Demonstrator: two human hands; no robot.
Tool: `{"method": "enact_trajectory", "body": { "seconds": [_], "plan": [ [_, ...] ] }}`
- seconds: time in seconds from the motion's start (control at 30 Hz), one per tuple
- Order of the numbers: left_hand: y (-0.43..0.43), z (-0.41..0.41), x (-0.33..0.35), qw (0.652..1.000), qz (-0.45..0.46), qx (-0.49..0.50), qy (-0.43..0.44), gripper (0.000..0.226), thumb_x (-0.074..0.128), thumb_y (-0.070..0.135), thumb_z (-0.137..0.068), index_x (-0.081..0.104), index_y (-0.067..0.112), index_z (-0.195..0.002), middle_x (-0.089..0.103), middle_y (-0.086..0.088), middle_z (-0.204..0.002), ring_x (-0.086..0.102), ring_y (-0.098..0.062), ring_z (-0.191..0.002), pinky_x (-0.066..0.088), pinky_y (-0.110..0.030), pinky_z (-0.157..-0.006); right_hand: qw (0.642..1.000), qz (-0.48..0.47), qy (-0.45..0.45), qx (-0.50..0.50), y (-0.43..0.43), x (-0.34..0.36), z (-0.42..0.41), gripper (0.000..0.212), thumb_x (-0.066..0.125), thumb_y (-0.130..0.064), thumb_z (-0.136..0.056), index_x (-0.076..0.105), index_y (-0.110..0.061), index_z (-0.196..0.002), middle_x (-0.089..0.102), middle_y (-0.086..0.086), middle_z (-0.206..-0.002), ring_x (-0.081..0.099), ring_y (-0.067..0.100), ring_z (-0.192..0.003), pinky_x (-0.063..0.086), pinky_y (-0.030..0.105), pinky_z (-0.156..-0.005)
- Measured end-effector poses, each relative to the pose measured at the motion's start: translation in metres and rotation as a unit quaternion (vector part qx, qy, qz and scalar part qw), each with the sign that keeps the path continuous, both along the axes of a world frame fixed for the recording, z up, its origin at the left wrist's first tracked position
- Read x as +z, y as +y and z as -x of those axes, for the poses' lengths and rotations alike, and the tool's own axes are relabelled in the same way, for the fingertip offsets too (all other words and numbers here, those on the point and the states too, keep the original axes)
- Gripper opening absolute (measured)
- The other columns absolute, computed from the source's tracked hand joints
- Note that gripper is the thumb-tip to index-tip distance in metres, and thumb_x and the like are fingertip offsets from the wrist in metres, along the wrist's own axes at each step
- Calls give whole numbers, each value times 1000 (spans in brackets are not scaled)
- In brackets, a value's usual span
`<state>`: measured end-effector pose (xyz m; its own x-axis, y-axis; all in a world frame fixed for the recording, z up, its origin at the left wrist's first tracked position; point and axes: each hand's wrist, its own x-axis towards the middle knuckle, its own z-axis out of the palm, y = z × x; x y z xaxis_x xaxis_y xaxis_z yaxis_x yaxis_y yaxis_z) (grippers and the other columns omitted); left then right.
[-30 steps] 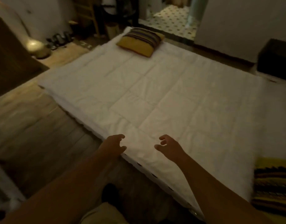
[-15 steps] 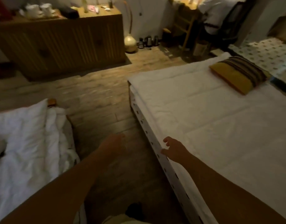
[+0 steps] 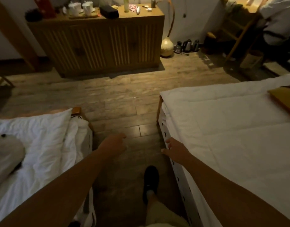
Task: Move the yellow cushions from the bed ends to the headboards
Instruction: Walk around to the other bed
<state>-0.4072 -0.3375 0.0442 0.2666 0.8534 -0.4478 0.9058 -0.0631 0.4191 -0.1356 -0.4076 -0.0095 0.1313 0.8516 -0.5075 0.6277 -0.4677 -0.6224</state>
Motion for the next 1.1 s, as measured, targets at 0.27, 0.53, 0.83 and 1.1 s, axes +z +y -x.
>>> {"method": "enact_trajectory", "body": {
  "seconds": [0.27, 0.53, 0.83, 1.1],
  "plan": [
    [177, -59, -3, 998, 44, -14, 34, 54, 60, 24, -91, 46, 21, -143, 52, -7, -142, 53, -24, -124, 47, -36, -102, 1000, -2, 6, -1, 198, 1, -52, 53, 67, -25, -91, 46, -11, -138, 60, 5, -111, 62, 15, -94, 51, 17, -75],
    [340, -106, 1, 997, -19, -61, 54, 55, 62, 34, -92, 47, 19, -143, 49, -5, -147, 44, -24, -136, 36, -38, -113, 999, -37, -16, -22, 343, 9, -93, 46, 71, -33, -87, 55, -16, -127, 53, -14, -97, 54, 6, -90, 37, 16, -73],
    [571, -145, -29, 985, -43, -153, 64, 58, 57, 41, -94, 41, 22, -146, 45, -2, -151, 40, -22, -139, 33, -36, -114, 995, -19, -46, -84, 533, -6, -137, 52, 71, -33, -87, 53, -13, -132, 60, 9, -128, 59, 23, -115, 41, 26, -87],
    [743, -214, -26, 965, -42, -250, 62, 54, 62, 41, -90, 49, 24, -140, 57, -1, -138, 53, -21, -125, 44, -35, -103, 979, 7, -36, -203, 649, -7, -171, 55, 70, -35, -87, 52, -13, -134, 58, 10, -131, 56, 25, -119, 46, 36, -97]
  ]
}}
